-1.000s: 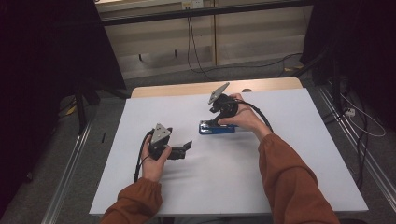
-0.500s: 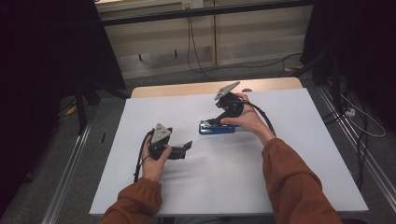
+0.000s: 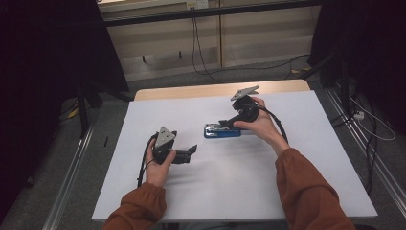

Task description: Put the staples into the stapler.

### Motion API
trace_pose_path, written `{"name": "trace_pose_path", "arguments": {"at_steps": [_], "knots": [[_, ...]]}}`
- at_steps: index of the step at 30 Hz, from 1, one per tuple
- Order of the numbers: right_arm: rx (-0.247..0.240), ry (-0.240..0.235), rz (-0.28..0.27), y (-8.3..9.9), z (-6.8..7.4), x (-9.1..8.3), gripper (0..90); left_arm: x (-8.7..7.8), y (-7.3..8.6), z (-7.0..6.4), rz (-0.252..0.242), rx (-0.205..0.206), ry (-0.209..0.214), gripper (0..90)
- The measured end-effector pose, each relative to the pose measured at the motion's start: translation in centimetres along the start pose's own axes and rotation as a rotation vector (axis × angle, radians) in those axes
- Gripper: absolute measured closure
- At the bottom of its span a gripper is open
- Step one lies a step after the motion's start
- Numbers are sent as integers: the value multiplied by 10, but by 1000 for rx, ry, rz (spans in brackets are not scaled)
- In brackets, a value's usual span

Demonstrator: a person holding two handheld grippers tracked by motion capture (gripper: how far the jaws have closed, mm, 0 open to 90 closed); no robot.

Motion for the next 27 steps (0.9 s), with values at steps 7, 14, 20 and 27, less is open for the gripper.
{"name": "trace_pose_path", "arguments": {"at_steps": [7, 14, 20, 27], "knots": [[41, 29, -32, 7, -4, -12, 56, 0, 0, 0, -2, -1, 5, 36], [67, 62, -50, 13, -10, -22, 57, 0, 2, 2, 2, -11, 1, 36], [94, 83, -80, 18, -13, -32, 62, 0, 4, 3, 8, -16, -2, 36], [138, 116, -109, 27, -20, -39, 59, -2, 4, 4, 5, -16, -11, 36]]}}
Point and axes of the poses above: each handheld gripper's, and its own axes: x roughly forward along the jaws, y roughly out of its underside, z roughly to its left, the point moved 10 cm from there along x, roughly forward along the jaws, and after that the axes turned 6 degrees about x, right-handed, at the moved point
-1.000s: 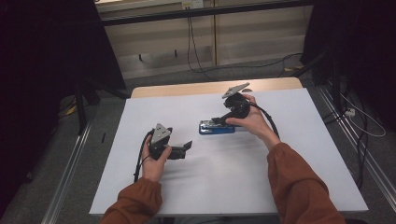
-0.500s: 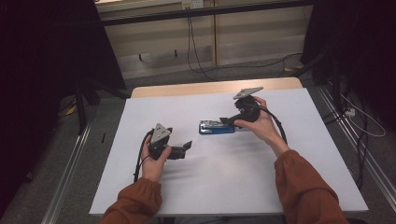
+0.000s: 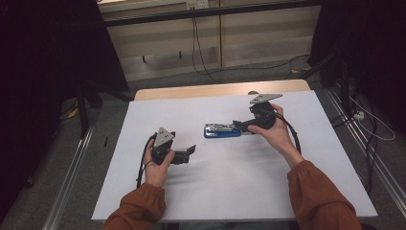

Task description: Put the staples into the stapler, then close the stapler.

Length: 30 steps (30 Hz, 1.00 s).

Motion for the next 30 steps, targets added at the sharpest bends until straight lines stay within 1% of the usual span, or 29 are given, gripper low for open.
{"name": "trace_pose_path", "arguments": {"at_steps": [2, 3, 4, 7, 8, 11, 13, 15, 16, 17, 19, 21, 22, 23, 24, 27, 30], "knots": [[10, 15, -13, 1, -2, -3, 45, 0, 0, 0, 5, 6, -2, 36], [14, 21, -17, 2, -3, -4, 47, 0, 0, -1, 2, -3, -3, 36], [19, 24, -21, 2, -4, -6, 52, -1, 0, 0, 2, -1, -5, 36], [26, 25, -29, 6, -5, -10, 52, -1, 1, 0, 3, 0, -11, 36], [22, 26, -26, 8, -5, -11, 52, -2, 1, 0, 8, 9, -14, 36], [31, 29, -32, 12, -6, -15, 52, -2, 2, -1, 10, 21, -18, 36], [38, 28, -39, 13, -6, -18, 51, -2, 1, -1, 12, 20, -23, 36], [37, 35, -44, 13, -6, -21, 51, -2, 0, -1, 3, 19, -30, 36], [44, 31, -42, 14, -6, -22, 51, -2, 0, -1, 2, 20, -28, 36], [40, 31, -41, 15, -7, -22, 50, -2, 0, -1, 2, 19, -27, 36], [43, 38, -40, 16, -8, -24, 49, -1, 2, -1, 13, 21, -27, 36], [50, 45, -35, 18, -9, -24, 47, -1, 1, -1, 7, 17, -22, 36], [48, 47, -38, 18, -9, -24, 47, -1, 0, -1, -1, 6, -22, 36], [57, 46, -41, 18, -9, -24, 47, -2, -1, -1, 0, 16, -25, 36], [60, 46, -42, 19, -10, -25, 47, -1, -1, -1, -3, 17, -26, 36], [55, 53, -48, 19, -10, -28, 50, -1, -2, -1, -5, 20, -37, 35], [51, 71, -67, 20, -12, -35, 61, 0, -4, -3, -13, 21, -35, 38]]}}
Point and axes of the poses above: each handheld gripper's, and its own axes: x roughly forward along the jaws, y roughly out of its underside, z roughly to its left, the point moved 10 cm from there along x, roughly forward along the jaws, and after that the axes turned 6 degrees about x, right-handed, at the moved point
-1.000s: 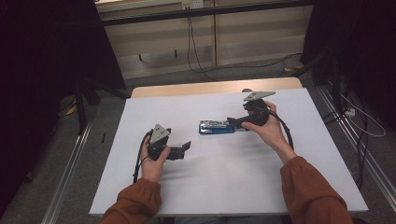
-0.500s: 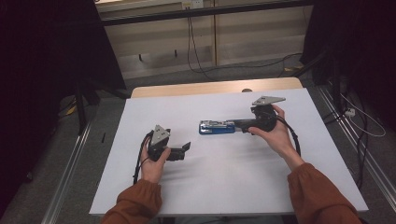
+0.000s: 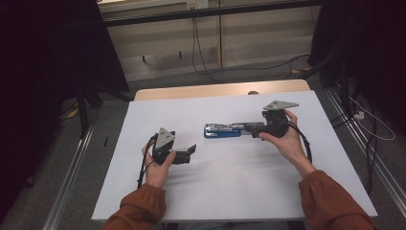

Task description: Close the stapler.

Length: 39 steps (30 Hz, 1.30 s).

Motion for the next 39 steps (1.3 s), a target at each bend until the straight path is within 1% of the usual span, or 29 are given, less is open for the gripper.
{"name": "trace_pose_path", "arguments": {"at_steps": [2, 5, 7, 8, 9, 11, 14, 16, 18, 19, 20, 22, 24, 26, 28, 29, 30, 32, 33, 34, 35, 37, 38, 39], "knots": [[-3, 4, -12, 1, -2, -4, 77, 2, -2, -1, -17, -4, 3, 41], [8, 8, -16, 4, -6, -10, 76, 3, -3, -1, -14, -5, -11, 45], [15, 16, -21, 7, -8, -14, 78, 3, -3, -1, -11, -11, -14, 45], [26, 14, -20, 9, -9, -15, 81, 3, -3, 0, -14, -14, -12, 46], [32, 10, -20, 10, -9, -16, 83, 4, -3, 0, -17, -21, -22, 46], [31, 2, -15, 14, -8, -19, 91, 3, -3, 1, -17, -14, -31, 47], [17, -9, -41, 14, -4, -25, 137, 5, -4, 1, -24, -43, -16, 52], [24, -12, -51, 14, -2, -28, 135, 5, -2, -1, -17, -50, 6, 53], [23, -8, -59, 14, -2, -30, 141, 6, -2, -5, -10, -43, 26, 55], [33, -15, -57, 15, -2, -31, 150, 6, -2, -6, -8, -46, 21, 57], [35, -19, -56, 17, -1, -32, 163, 7, -2, -6, -7, -38, 17, 57], [28, -9, -54, 20, -2, -33, 185, 8, -2, -6, -9, -37, 15, 57], [25, -9, -52, 23, -3, -34, 189, 9, -3, -7, -13, -53, 15, 57], [14, -7, -64, 24, -4, -36, 228, 11, -3, -7, -3, -46, 11, 57], [23, -7, -64, 26, -5, -37, 232, 14, -5, -10, -1, -49, 18, 57], [26, -6, -63, 27, -5, -37, 251, 15, -5, -10, 4, -42, 17, 56], [27, -3, -57, 28, -6, -38, 278, 16, -7, -12, -2, -45, 22, 57], [27, 9, -53, 31, -8, -38, 315, 18, -9, -14, 2, -34, 22, 55], [31, 5, -45, 32, -9, -38, 356, 19, -10, -16, 1, -45, 36, 55], [40, -2, -39, 34, -9, -38, 377, 20, -11, -17, 2, -39, 47, 55], [40, 4, -36, 35, -10, -37, 400, 21, -12, -18, -1, -38, 57, 56], [25, 6, -23, 37, -11, -37, 482, 22, -14, -19, -6, -34, 53, 56], [18, 9, -17, 38, -11, -36, 510, 23, -14, -20, -8, -42, 58, 57], [15, 9, -9, 39, -10, -36, 539, 23, -14, -20, -7, -36, 53, 57]]}}
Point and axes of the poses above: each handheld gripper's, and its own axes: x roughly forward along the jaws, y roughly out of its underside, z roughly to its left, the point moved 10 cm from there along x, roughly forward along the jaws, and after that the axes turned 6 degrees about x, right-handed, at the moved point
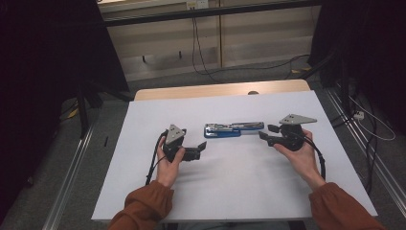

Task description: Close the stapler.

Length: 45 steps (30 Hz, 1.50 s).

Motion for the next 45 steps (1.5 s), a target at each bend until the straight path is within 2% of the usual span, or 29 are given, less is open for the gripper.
{"name": "trace_pose_path", "arguments": {"at_steps": [2, 4, 6, 8, 10, 12, 13, 15, 18, 20, 21, 23, 30, 32, 33, 34, 37, 39, 41, 45], "knots": [[-9, -5, 9, 2, 1, 1, 637, 1, -1, 0, -1, 16, -14, 57], [-5, -16, 26, 4, 2, 1, 732, 0, -4, 0, -11, 13, -2, 56], [-12, -20, 21, 3, 4, 0, 828, 1, -8, -1, -28, 3, 7, 52], [-12, -36, 20, 3, 7, 1, 900, 1, -11, 1, -38, 8, -1, 51], [-18, -46, 27, 4, 9, 2, 900, 3, -13, 1, -39, 10, 2, 51], [-21, -42, 29, 4, 9, 3, 900, 4, -15, -1, -50, 16, 29, 59], [-16, -46, 32, 5, 9, 4, 900, 5, -17, 0, -54, 25, 19, 65], [-12, -49, 35, 6, 9, 4, 900, 6, -20, -3, -64, 16, 38, 81], [-1, -48, 39, 7, 6, 5, 900, 7, -22, -3, -63, 23, 33, 155], [-3, -39, 36, 7, 4, 5, 900, 9, -21, -1, -63, 19, 41, 258], [-1, -39, 35, 7, 3, 6, 900, 11, -20, 2, -58, 10, 29, 315], [-6, -30, 33, 7, 1, 6, 900, 15, -19, 8, -62, -4, 9, 330], [-6, -30, 51, 10, 0, 10, 900, 21, -21, 13, -50, -20, 20, 476], [-8, -33, 50, 10, 1, 11, 900, 24, -21, 13, -37, -14, 19, 513], [-7, -35, 51, 10, 1, 11, 900, 25, -22, 14, -36, 7, 23, 549], [-7, -35, 54, 10, 1, 12, 900, 27, -22, 14, -37, 9, 18, 591], [13, -49, 66, 12, 3, 13, 900, 33, -24, 14, -29, 16, 21, 638], [1, -41, 72, 13, 3, 15, 900, 36, -24, 11, -28, 30, 23, 665], [9, -38, 77, 14, 2, 16, 900, 39, -24, 10, -16, 43, 20, 734], [3, -32, 78, 14, 1, 16, 900, 46, -22, 3, 1, 42, 50, 832]]}}
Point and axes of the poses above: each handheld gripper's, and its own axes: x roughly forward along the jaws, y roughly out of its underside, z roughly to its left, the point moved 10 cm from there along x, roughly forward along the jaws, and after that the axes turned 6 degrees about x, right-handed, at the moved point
